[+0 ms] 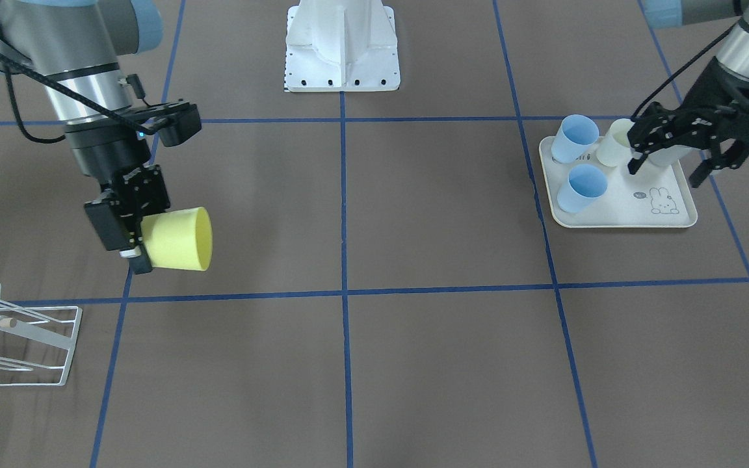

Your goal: Transfer IKEA cup to right arm and place on rack

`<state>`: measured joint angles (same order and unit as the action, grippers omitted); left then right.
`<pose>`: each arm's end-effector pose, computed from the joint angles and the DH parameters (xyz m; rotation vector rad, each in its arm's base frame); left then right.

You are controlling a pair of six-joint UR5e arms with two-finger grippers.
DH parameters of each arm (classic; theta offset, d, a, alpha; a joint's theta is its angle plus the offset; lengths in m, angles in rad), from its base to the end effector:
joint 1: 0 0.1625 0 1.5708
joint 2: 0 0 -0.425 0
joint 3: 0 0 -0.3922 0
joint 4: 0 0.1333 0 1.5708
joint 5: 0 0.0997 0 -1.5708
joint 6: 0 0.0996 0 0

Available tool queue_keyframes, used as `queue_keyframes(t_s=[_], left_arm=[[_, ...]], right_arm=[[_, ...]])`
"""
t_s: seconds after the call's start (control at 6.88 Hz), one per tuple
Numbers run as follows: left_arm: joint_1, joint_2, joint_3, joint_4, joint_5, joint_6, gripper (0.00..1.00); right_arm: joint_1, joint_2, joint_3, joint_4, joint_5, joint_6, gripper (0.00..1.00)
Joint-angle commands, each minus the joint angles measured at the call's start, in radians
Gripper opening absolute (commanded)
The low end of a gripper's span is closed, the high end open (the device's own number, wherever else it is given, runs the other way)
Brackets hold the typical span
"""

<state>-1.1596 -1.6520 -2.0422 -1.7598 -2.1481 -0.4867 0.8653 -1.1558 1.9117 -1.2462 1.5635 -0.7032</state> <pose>0.1268 -0.4882 0.3744 0.4098 0.8076 0.1437 -0.2815 -0.5372 0.2413 1.1663 0.0058 -1.2560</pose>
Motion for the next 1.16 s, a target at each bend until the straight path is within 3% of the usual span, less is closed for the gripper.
queue_keyframes(t_s=[0.0,0.29,0.44,0.58,0.73,1.02], left_arm=[[-0.086,0.067,0.005,-0.003,-0.013,0.138,1.00],[-0.091,0.069,0.007,-0.004,-0.084,0.137,1.00],[-0.091,0.070,0.008,-0.004,-0.084,0.137,1.00],[-0.091,0.075,0.008,-0.004,-0.084,0.137,1.00],[-0.089,0.075,0.008,-0.004,-0.088,0.134,1.00],[-0.089,0.075,0.013,-0.004,-0.092,0.131,1.00]], right_arm=[[0.136,-0.001,0.006,-0.122,-0.071,-0.487,0.09],[0.184,0.005,-0.035,-0.163,-0.158,-0.782,0.09],[0.182,-0.004,-0.075,-0.153,-0.242,-0.865,0.18],[0.163,-0.027,-0.101,-0.150,-0.392,-0.936,0.18],[0.123,-0.042,-0.143,-0.090,-0.449,-0.934,0.18],[0.104,-0.058,-0.319,0.170,-0.459,-0.877,0.18]])
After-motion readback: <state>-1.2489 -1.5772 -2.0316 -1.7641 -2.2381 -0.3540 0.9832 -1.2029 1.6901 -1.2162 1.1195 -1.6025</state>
